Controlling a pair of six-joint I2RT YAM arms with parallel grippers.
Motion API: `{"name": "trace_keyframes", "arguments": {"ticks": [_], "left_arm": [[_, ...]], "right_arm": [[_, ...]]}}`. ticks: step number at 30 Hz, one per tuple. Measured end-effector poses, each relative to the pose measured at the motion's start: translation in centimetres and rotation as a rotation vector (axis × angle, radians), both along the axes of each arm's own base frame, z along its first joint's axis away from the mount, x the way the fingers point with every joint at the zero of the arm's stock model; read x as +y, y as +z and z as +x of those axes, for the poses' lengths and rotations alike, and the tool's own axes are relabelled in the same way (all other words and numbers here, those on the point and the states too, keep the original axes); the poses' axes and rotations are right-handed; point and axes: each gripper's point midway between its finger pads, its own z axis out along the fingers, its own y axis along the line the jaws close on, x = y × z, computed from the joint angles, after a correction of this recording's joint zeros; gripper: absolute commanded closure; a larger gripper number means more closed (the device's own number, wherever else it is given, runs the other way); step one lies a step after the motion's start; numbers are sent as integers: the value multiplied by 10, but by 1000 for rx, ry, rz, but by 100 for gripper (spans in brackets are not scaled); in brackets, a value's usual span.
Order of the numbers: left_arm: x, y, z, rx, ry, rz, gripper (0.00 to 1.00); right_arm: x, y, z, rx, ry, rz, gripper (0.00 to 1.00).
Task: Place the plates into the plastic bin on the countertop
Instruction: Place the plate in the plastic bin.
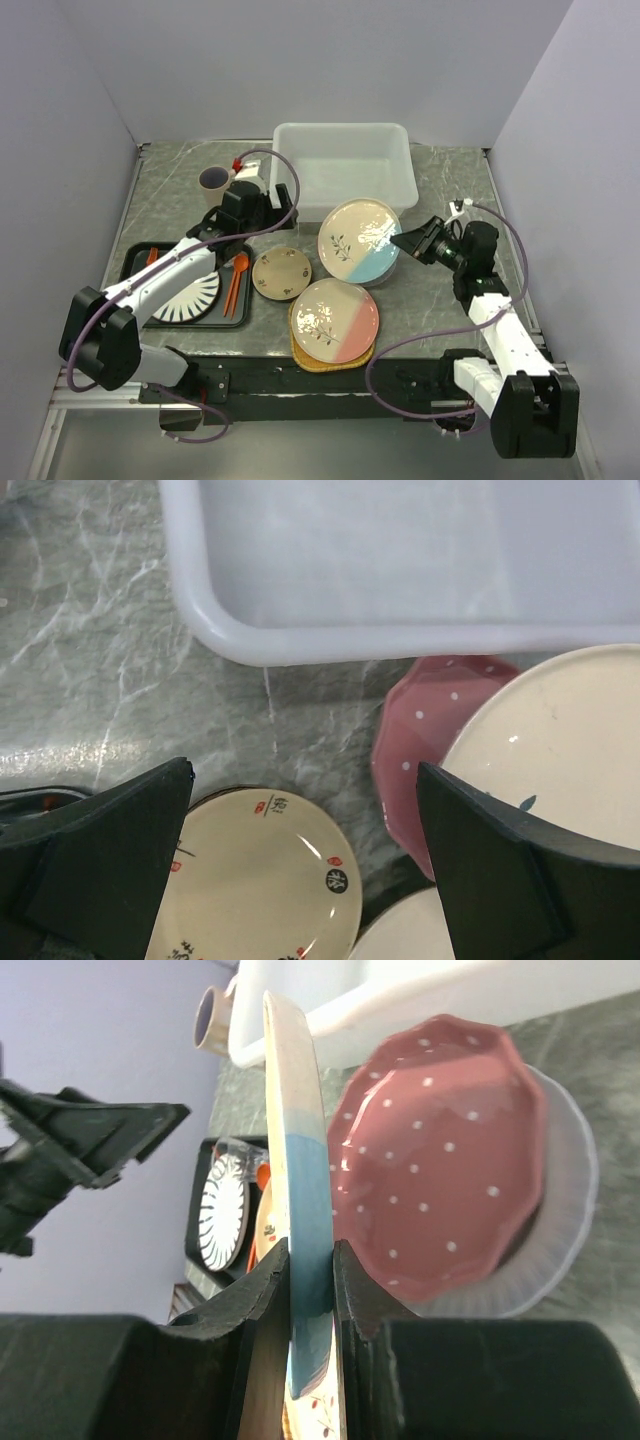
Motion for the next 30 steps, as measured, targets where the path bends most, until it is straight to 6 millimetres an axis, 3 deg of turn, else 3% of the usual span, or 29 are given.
{"name": "trace_keyframes", "arguments": {"ticks": [11,24,30], "left_arm": [[17,-14,3,34,20,2,1],[35,-8,2,11,43,-1,1],[35,-8,1,14,35,-7,1]], "right_arm": [[33,17,25,7,94,12,100],[42,60,95,-49,75,40,100],[44,68,119,-57,69,56,100]]}}
